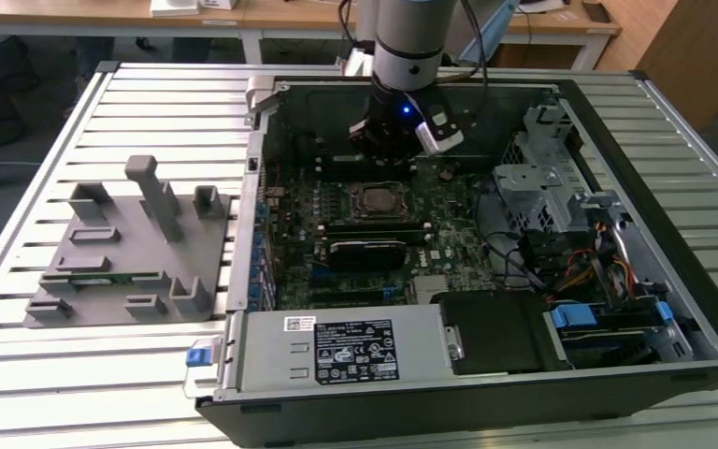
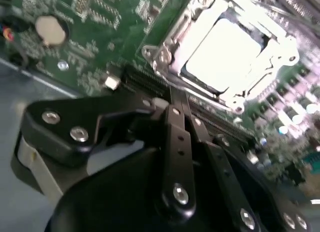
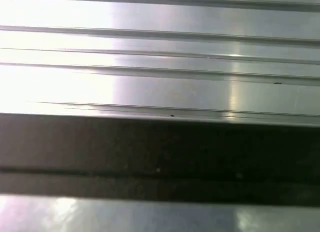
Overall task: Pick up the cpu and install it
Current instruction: 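Install the first cpu locking lever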
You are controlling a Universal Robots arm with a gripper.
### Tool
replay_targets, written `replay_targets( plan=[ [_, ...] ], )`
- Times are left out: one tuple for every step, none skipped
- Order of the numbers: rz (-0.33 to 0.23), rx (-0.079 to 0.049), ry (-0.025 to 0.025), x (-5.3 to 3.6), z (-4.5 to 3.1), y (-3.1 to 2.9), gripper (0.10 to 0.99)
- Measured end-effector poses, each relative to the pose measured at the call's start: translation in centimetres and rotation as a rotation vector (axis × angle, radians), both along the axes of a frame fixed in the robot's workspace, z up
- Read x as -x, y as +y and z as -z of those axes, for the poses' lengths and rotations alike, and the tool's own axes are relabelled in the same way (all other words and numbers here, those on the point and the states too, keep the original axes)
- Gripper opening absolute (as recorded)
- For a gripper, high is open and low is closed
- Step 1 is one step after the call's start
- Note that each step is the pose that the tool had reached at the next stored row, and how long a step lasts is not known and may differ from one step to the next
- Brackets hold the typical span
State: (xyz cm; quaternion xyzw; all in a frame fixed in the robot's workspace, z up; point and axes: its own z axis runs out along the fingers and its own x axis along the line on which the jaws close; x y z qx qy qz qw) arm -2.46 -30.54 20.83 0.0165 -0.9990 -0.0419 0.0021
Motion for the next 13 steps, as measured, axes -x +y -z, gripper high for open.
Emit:
replay_targets(
  plan=[
    [0.000,0.000,0.0000,0.00,-0.17,0.00,0.106],
    [0.000,0.000,0.0000,0.00,-0.20,0.00,0.106],
    [0.000,0.000,0.0000,0.00,-0.19,0.00,0.106],
    [0.000,0.000,0.0001,0.00,-0.21,-0.06,0.106],
    [0.000,0.000,0.0002,0.00,-0.21,-0.14,0.106],
    [0.000,0.000,0.0001,0.00,-0.21,-0.19,0.106],
    [0.000,0.000,0.0000,0.00,-0.20,-0.21,0.106],
    [0.000,0.000,0.0001,0.00,-0.20,-0.24,0.106],
    [0.000,0.000,0.0001,0.00,-0.20,-0.26,0.106],
    [0.000,0.000,0.0001,0.00,-0.20,-0.30,0.106],
    [0.000,0.000,0.0001,0.00,-0.20,-0.34,0.106],
    [0.000,0.000,0.0001,0.00,-0.20,-0.38,0.106],
    [0.000,0.000,0.0001,0.00,-0.20,-0.41,0.106]
  ],
)
